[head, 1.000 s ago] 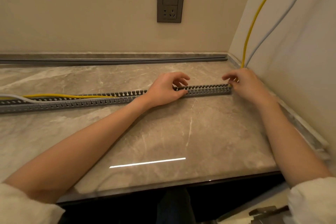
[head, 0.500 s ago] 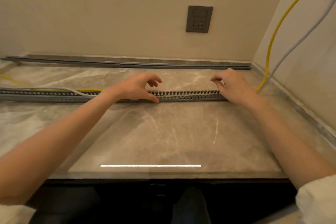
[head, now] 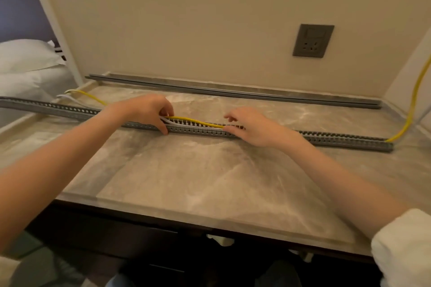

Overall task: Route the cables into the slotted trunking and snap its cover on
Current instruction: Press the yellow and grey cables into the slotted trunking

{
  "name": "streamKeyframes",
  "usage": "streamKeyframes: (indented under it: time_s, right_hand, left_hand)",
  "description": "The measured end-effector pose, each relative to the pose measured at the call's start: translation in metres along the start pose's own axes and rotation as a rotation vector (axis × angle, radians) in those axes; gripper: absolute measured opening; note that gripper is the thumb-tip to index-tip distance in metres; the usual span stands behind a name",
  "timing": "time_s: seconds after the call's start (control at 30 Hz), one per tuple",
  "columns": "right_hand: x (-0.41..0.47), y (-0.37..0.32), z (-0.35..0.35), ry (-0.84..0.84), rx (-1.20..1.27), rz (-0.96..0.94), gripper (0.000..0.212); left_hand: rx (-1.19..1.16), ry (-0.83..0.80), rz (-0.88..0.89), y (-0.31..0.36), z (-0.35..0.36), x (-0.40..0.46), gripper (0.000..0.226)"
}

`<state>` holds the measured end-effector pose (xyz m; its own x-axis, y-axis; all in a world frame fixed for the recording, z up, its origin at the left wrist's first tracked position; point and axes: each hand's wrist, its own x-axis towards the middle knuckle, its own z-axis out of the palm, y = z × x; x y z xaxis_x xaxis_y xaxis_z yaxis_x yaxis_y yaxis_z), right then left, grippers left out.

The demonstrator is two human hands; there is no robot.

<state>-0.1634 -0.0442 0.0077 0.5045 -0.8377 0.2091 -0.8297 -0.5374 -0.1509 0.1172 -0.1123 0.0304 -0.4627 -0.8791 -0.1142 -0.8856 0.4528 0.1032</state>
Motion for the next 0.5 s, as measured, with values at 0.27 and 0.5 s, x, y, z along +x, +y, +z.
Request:
streamKeyframes:
  time_s: [0.27,0.5]
  right_hand:
    - [0.058,-0.044,0.042,-0.094,-0.059,-0.072,0.054]
    - [0.087,-0.058,0.062,0.052,-0.032,-0.114,0.046]
  left_hand:
    - [-0.079,-0.148,-0.165,-0.062,-0.021,-0.013,0.041]
    - [-0.176,-0.077,-0.164,-0.088,-0.019,-0.025,0.027]
